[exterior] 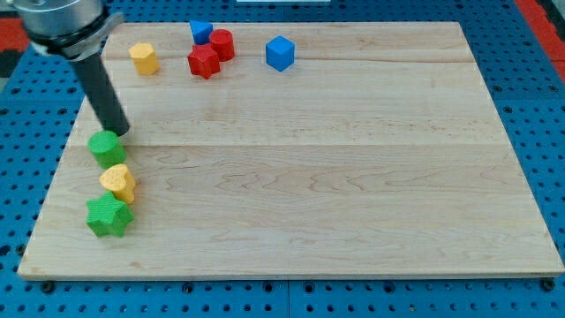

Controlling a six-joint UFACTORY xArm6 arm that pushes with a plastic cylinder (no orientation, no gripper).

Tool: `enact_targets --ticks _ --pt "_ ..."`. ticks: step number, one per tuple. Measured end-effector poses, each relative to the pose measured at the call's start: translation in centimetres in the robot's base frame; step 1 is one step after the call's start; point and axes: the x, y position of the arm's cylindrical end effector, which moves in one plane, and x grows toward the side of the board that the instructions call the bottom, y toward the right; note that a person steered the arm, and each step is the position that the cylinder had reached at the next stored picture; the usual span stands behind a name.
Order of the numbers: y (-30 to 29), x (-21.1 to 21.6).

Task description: Point your arm to the hexagon

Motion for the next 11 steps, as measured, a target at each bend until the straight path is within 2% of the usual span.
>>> enact_targets --ticks 2,3,5,6,8,9,10,11 --pt "-2.6 3.5" --pt "-2.6 3.6" --pt "0.2 -5.9" --pt "5.5 -7.8" --pt "5.9 -17.6" --pt "-0.5 -20.1" --pt "-2.8 -13.6" --pt "-3.4 -13.1"
